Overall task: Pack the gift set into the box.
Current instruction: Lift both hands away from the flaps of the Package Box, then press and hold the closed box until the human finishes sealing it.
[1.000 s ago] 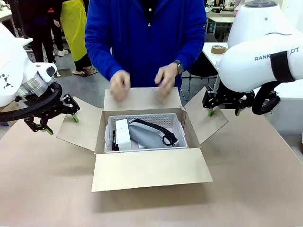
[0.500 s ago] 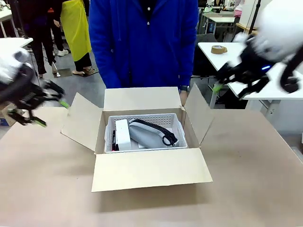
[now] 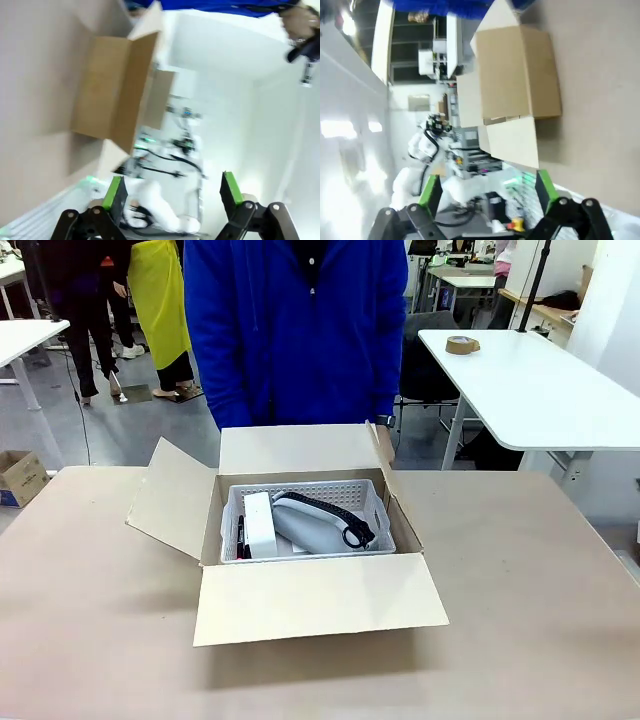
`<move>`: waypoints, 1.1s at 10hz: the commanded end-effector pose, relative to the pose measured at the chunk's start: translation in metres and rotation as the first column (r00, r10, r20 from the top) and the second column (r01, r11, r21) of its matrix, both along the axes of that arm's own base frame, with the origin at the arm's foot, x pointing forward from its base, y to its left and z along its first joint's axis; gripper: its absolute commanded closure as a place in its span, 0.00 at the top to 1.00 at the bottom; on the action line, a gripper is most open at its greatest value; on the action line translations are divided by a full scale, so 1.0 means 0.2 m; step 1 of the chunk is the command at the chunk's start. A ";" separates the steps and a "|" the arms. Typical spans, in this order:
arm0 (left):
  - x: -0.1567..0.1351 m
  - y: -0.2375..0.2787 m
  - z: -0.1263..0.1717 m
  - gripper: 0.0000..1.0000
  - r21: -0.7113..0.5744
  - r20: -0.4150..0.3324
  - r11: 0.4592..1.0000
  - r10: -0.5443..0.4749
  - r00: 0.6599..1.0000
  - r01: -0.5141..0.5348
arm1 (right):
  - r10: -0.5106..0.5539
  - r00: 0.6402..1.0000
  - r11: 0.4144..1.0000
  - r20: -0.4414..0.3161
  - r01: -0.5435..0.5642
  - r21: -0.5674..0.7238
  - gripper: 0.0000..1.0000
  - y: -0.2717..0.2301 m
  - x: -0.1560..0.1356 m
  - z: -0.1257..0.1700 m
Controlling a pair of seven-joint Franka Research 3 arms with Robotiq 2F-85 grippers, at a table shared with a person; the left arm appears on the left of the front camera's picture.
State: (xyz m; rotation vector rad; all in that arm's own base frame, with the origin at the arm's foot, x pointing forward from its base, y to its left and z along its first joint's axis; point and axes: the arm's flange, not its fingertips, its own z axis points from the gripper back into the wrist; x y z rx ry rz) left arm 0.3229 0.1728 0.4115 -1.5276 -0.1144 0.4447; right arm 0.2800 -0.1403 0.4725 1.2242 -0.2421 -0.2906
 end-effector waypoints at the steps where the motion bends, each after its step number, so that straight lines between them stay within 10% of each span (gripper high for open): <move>1: -0.02 -0.03 0.07 0.98 0.174 0.008 0.985 0.001 1.000 -0.003 | 0.078 0.993 0.993 0.085 -0.070 -0.090 1.00 0.16 0.00 0.14; 11: -0.02 -0.03 0.07 0.98 0.174 0.008 0.985 0.001 1.000 -0.003 | 0.078 0.993 0.993 0.085 -0.070 -0.090 1.00 0.16 0.00 0.14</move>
